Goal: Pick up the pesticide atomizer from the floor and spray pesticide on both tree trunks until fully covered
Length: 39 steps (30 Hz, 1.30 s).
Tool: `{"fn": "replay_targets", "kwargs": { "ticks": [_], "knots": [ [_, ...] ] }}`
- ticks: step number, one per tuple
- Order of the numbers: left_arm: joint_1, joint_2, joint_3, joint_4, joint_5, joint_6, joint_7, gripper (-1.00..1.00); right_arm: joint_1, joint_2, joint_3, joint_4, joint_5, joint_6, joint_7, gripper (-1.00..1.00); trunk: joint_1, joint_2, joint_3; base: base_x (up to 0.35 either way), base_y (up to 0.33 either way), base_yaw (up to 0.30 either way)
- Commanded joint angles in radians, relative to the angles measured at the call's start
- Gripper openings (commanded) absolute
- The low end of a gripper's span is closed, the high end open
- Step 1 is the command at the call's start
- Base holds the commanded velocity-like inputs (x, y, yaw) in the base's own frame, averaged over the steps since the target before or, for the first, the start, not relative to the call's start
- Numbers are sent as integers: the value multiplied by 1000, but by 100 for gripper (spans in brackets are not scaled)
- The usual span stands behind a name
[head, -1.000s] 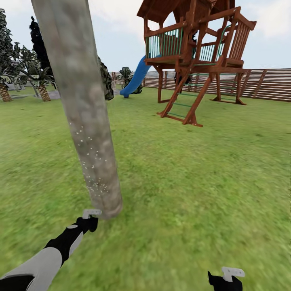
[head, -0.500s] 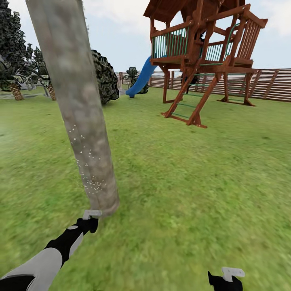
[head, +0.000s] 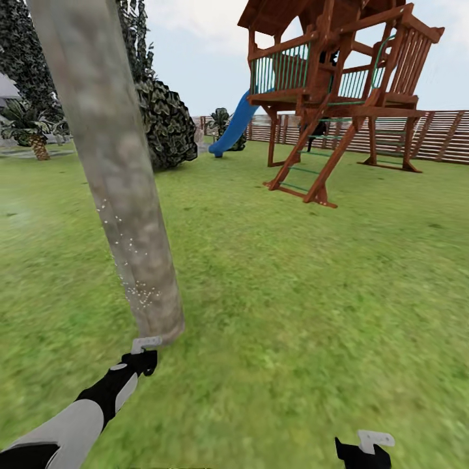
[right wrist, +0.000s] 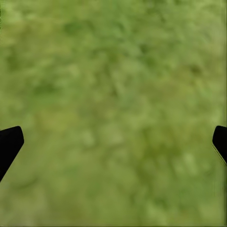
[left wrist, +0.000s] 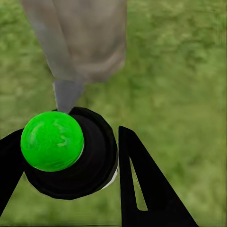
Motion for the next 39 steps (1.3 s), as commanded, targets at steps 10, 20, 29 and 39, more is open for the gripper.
{"fn": "replay_targets", "kwargs": {
  "ticks": [10,20,29,39],
  "knots": [
    [0,-9,0,0,-1,0,1,-100,0,0,0,-1,0,-1,3,100,0,0,0,0,-274,118],
    [0,-8,0,-2,0,0,2,-100,0,0,0,-1,0,-1,0,100,0,0,0,66,-253,157],
    [0,-9,0,0,0,0,2,-100,0,0,0,0,0,-1,0,100,0,0,0,240,-185,277],
    [0,-9,0,-2,0,-2,29,-100,0,0,0,-1,0,-1,0,100,0,0,0,193,-212,125]
  ]
}}
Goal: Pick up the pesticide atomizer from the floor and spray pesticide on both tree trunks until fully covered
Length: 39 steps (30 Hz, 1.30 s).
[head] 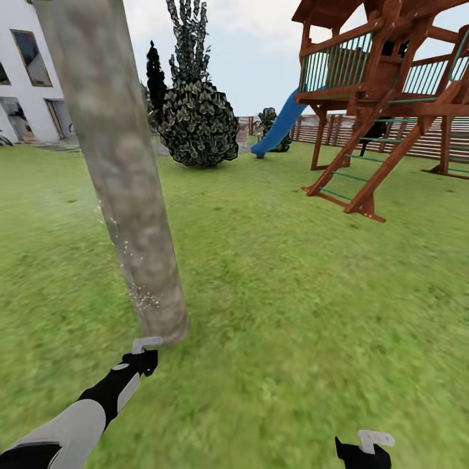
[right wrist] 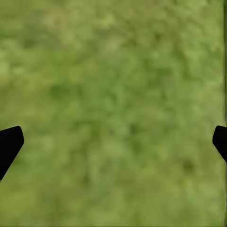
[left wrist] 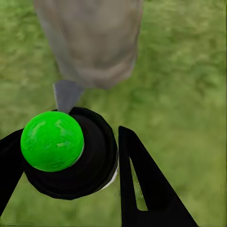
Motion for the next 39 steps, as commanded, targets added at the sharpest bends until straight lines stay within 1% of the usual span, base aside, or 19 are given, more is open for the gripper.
{"fn": "replay_targets", "kwargs": {
  "ticks": [1,2,4,9,14,20,22,25,27,28,29,30,31,33,34,35,36,38,39],
  "knots": [
    [0,-2,0,0,0,0,15,-100,0,0,0,0,0,0,0,100,0,0,0,80,-266,69],
    [0,-11,0,0,-1,0,24,-100,0,0,0,0,0,0,0,100,0,0,0,35,-268,174],
    [0,-18,0,0,-2,0,30,-100,0,0,0,1,0,0,0,100,0,0,0,12,-269,242],
    [0,-22,-1,-1,-7,0,31,-100,0,0,0,1,0,0,0,100,0,0,0,1,-270,274],
    [0,-23,-2,1,-7,0,31,-100,0,0,0,1,0,0,0,100,0,0,0,0,-270,255],
    [0,-21,-2,-6,-4,0,31,-100,0,0,0,1,0,0,0,100,0,0,0,16,-256,22],
    [0,-16,-2,-11,-4,0,31,-100,0,0,0,1,0,0,0,100,0,0,0,81,-119,166],
    [-1,-18,-7,-17,-9,0,38,-100,0,0,0,1,0,0,0,100,0,0,0,23,-18,260],
    [-1,-18,-10,-63,-13,5,57,-100,0,0,0,1,0,0,0,100,0,0,0,3,-2,245],
    [-2,-19,-10,-98,-14,11,79,-100,0,0,0,1,1,0,0,100,0,0,0,1,-1,116],
    [-3,-21,-11,-156,-13,18,110,-100,0,0,0,1,0,0,0,100,0,0,0,0,0,38],
    [-6,-26,-11,-185,-13,21,120,-100,0,0,0,1,0,0,0,100,0,0,0,0,0,16],
    [-8,-32,-11,-198,-12,22,124,-100,0,0,0,1,0,0,0,100,0,0,0,0,0,8],
    [-11,-56,-12,-213,-13,26,126,-100,0,0,0,1,0,0,0,100,0,0,0,0,0,3],
    [-10,-68,-13,-224,-18,39,126,-100,0,0,0,1,1,0,0,100,0,0,0,0,0,0],
    [-7,-71,-14,-245,-21,43,126,-100,0,0,0,1,1,0,0,100,0,0,0,0,0,0],
    [-6,-72,-16,-264,-22,46,126,-100,0,0,0,1,1,0,0,100,0,0,0,0,0,0],
    [-4,-63,-11,-309,-23,50,126,-100,0,0,0,2,1,0,0,100,0,0,0,0,0,0],
    [-1,-49,-7,-347,-24,61,126,-100,0,0,0,4,2,0,0,100,0,0,0,0,0,0]
  ]
}}
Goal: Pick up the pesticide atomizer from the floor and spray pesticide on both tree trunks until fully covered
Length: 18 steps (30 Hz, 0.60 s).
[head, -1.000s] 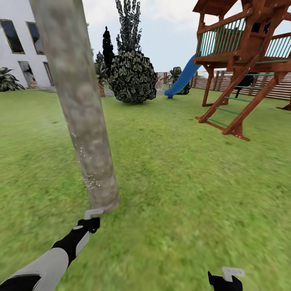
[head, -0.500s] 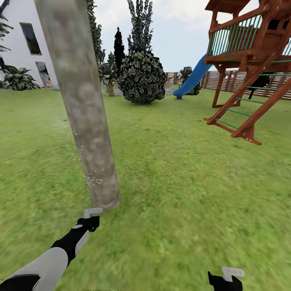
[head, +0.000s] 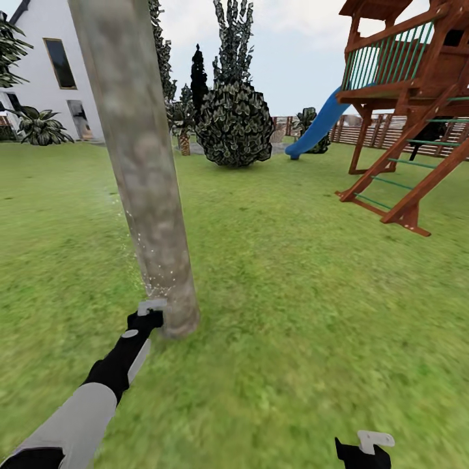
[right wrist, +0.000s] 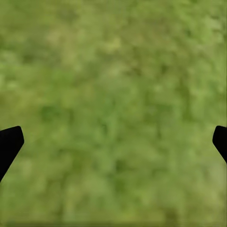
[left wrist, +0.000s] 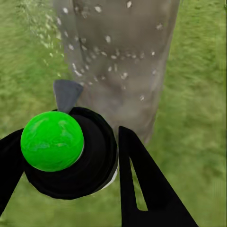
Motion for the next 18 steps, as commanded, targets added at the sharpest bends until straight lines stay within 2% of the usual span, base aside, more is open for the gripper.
{"fn": "replay_targets", "kwargs": {
  "ticks": [1,2,4,5,7,9,10,12,13,15,18],
  "knots": [
    [1,11,1,-30,3,31,0,-100,0,0,0,0,0,0,0,100,0,0,0,0,0,0],
    [2,15,-1,-78,3,80,0,-100,0,0,0,1,0,0,0,100,0,0,0,0,0,0],
    [3,5,-4,-159,6,156,0,-100,0,0,0,1,0,0,0,100,0,0,0,0,0,0],
    [3,-6,-7,-174,6,170,0,-100,0,0,0,1,0,0,0,100,0,0,0,0,0,0],
    [2,-29,-43,-187,5,187,1,-100,0,0,0,1,0,0,1,100,0,0,0,0,0,0],
    [2,-35,-70,-215,4,193,3,-100,0,0,0,1,0,0,1,100,0,0,0,0,0,0],
    [2,-33,-75,-256,3,197,13,-100,0,0,0,1,0,0,1,100,0,0,0,0,0,0],
    [3,-14,-61,-281,2,235,20,-100,0,0,0,1,0,0,1,100,0,0,0,0,0,0],
    [3,21,-54,-284,3,244,21,-100,0,0,0,1,0,0,1,100,0,0,0,0,0,0],
    [3,63,-40,-288,11,248,20,-100,0,0,0,1,0,0,1,100,0,0,0,0,0,0],
    [3,58,-42,-323,8,250,20,-100,0,0,0,1,0,0,0,100,0,0,0,0,0,0]
  ]
}}
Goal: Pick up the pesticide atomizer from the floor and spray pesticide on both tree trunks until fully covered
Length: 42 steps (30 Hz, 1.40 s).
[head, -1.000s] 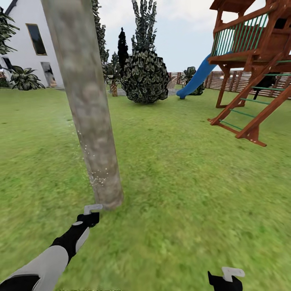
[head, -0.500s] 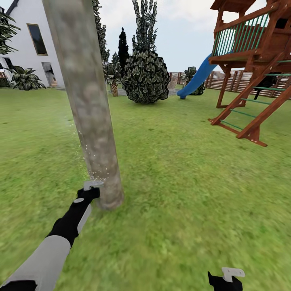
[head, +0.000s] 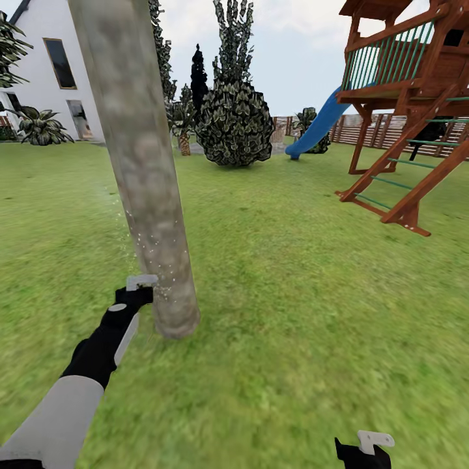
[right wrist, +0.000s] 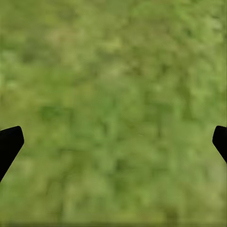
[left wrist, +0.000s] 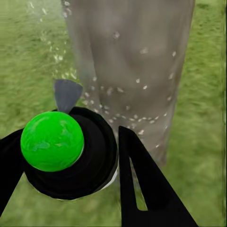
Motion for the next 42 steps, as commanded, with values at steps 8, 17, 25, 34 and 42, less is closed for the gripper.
{"fn": "replay_targets", "kwargs": {
  "ticks": [8,17,25,34,42],
  "knots": [
    [0,-37,-56,-101,-1,70,0,-100,0,0,0,1,0,0,1,100,0,0,0,0,0,0],
    [0,4,-63,-116,-2,146,-1,-100,0,0,0,3,0,0,0,100,0,0,0,0,0,0],
    [0,-41,-108,-308,-7,309,0,-100,0,0,0,3,0,1,1,100,0,0,0,0,0,0],
    [-3,-29,-118,-358,-4,373,2,-100,0,0,0,3,0,1,1,100,0,0,0,0,0,0],
    [-19,-26,53,-465,-2,524,-9,-100,0,0,0,3,0,1,1,100,0,0,0,0,0,0]
  ]
}}
